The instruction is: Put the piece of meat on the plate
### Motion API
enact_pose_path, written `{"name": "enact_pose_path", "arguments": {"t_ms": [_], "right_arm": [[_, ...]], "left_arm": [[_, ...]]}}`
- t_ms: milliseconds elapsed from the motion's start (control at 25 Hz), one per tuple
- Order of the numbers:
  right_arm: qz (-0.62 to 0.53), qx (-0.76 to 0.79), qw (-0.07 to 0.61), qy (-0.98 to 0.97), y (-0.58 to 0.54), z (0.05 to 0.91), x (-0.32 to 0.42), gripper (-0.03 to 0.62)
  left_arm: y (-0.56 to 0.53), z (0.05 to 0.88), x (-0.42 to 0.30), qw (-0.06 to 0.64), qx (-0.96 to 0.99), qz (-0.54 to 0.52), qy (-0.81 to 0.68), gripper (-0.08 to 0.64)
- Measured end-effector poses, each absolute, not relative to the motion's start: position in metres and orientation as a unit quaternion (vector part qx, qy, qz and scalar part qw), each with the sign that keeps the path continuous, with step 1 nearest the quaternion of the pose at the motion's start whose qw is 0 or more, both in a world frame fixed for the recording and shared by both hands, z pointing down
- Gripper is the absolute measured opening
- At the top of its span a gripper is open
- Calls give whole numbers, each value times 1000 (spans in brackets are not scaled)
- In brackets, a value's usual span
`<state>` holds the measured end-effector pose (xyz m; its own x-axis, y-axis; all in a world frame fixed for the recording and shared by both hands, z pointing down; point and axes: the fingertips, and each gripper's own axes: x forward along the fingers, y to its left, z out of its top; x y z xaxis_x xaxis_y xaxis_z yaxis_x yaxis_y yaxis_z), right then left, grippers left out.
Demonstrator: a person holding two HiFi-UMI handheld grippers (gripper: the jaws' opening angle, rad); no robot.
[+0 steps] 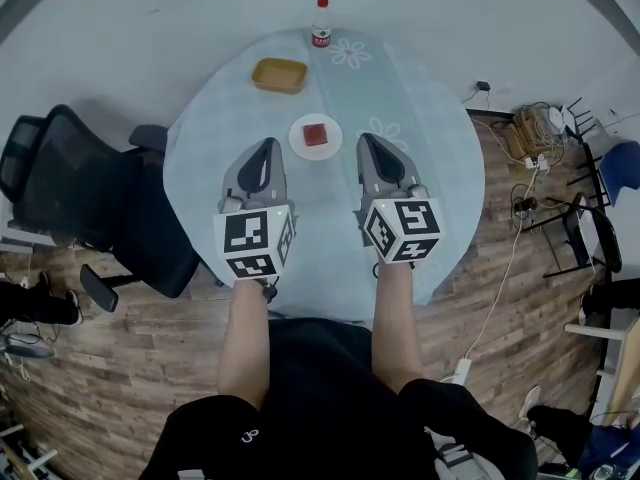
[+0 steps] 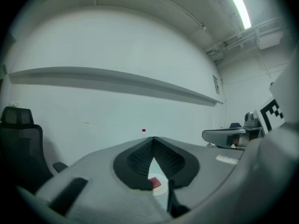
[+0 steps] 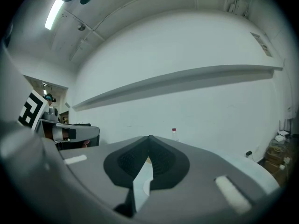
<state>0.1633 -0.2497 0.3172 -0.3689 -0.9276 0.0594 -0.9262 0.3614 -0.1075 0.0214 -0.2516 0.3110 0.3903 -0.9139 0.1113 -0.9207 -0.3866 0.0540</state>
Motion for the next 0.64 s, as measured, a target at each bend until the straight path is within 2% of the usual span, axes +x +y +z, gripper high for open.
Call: {"name": "enact_pose_path", "arguments": {"t_ms": [640], "right_arm": [[-68,-567,-9,821,-254,332,177,6]], "left_arm": [[-257,323,43,75,845,27,-529,-6]]}}
